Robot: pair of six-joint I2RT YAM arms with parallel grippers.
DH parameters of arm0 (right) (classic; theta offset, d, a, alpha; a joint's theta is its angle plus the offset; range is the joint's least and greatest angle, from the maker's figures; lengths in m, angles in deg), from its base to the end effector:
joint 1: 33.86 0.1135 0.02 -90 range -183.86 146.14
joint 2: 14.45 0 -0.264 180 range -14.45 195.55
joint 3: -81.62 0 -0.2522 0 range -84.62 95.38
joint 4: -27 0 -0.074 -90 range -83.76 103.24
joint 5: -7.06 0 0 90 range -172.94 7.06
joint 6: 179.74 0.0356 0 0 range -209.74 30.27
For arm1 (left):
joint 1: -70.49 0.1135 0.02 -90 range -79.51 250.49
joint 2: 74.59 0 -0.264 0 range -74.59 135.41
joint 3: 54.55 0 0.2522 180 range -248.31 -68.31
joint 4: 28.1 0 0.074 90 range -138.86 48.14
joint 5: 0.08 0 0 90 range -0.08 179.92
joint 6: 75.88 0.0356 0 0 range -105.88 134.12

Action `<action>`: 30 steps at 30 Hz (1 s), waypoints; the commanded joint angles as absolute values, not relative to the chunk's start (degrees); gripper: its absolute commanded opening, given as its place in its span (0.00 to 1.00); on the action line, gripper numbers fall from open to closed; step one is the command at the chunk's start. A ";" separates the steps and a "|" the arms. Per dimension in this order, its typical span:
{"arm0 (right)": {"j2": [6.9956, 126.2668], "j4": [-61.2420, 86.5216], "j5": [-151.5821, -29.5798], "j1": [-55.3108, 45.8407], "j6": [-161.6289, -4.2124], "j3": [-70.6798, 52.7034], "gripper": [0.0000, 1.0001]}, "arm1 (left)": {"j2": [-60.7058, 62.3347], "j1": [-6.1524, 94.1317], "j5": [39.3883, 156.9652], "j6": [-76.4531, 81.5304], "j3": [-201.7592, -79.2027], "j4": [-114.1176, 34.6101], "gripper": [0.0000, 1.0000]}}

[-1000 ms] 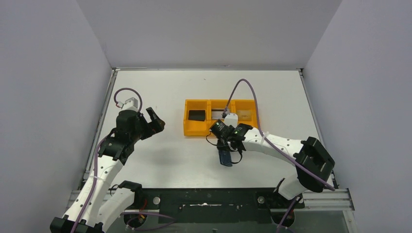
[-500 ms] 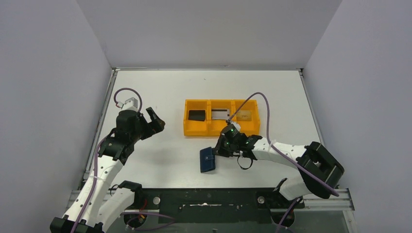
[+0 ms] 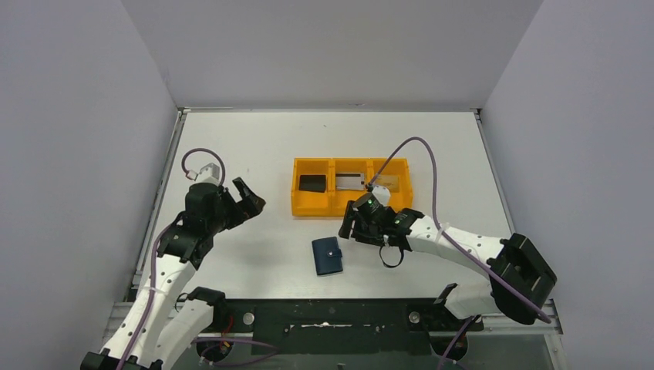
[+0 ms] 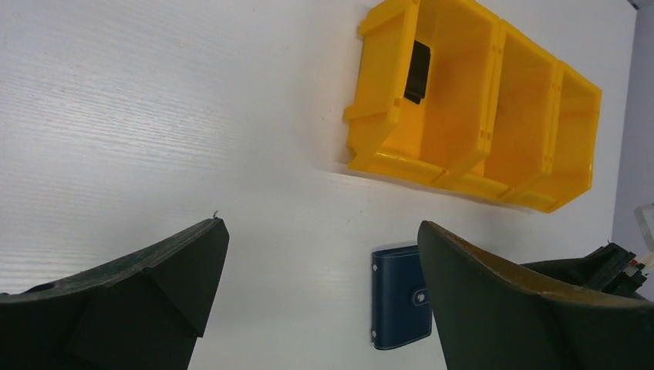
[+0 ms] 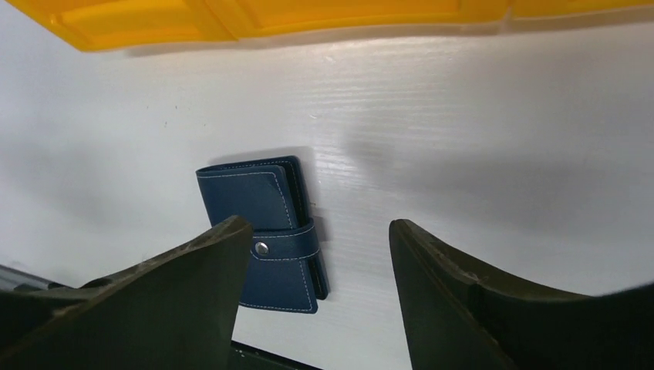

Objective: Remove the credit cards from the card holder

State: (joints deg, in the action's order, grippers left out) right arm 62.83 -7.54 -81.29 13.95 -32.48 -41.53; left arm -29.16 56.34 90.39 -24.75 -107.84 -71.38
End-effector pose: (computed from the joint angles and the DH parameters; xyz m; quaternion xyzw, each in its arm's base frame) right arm 0.1761 0.1928 0.1933 0.0829 0.9499 0.2305 0.1939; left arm 0.1685 -0.0428 0.2725 -0.1884 0.8685 -0.2079 0.4087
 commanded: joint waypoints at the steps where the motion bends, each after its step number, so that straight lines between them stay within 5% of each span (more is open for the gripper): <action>1: 59.46 -16.23 -71.80 14.61 -32.03 -37.96 0.81 | -34.12 56.61 93.55 -26.30 -106.24 -65.95 0.98; 2: 59.11 -16.79 -70.93 14.58 -30.60 -38.25 1.00 | -35.31 56.66 94.59 -26.13 -104.79 -65.66 0.97; 11: 56.85 0.21 -79.72 15.37 -29.26 -45.22 0.98 | -45.01 56.64 95.79 -38.40 -93.76 -62.05 0.97; 22: 78.91 -23.56 -55.44 32.00 -24.59 -21.18 0.74 | -52.40 56.73 107.78 -41.87 -86.68 -54.64 0.97; 30: 82.72 -24.83 -52.98 34.99 -24.14 -19.85 0.54 | -49.16 56.70 115.52 -45.23 -81.19 -47.94 0.83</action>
